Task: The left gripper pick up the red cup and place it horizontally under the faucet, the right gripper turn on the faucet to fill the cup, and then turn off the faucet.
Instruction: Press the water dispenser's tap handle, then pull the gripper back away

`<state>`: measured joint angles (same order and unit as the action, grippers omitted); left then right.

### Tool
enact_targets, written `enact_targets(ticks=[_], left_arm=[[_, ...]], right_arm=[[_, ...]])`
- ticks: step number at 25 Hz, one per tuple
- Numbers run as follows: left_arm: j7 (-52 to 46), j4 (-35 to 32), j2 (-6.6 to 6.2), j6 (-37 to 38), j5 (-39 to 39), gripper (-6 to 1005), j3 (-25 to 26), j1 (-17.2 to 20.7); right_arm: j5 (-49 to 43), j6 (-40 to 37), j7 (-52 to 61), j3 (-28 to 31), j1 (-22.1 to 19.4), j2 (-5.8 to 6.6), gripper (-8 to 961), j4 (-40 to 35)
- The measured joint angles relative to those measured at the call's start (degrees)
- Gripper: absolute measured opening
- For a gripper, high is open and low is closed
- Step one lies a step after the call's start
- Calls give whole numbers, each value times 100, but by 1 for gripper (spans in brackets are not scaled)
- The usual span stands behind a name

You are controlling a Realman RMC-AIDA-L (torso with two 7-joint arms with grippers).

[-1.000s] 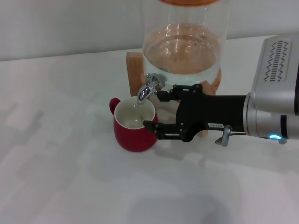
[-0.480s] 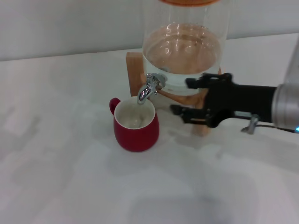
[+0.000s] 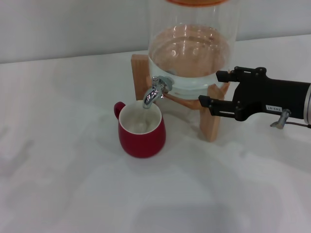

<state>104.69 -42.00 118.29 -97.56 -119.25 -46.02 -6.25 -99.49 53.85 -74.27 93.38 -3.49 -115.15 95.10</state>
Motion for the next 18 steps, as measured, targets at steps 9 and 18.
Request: enact_targets(ticks=[9, 18], left_arm=[[84, 50, 100, -650, -113, 880, 749, 187], [325, 286, 107, -805, -393, 880, 811, 230]], right_arm=[[0, 6, 8, 90, -20, -5, 721, -28], [255, 92, 45, 529, -269, -4, 721, -33]])
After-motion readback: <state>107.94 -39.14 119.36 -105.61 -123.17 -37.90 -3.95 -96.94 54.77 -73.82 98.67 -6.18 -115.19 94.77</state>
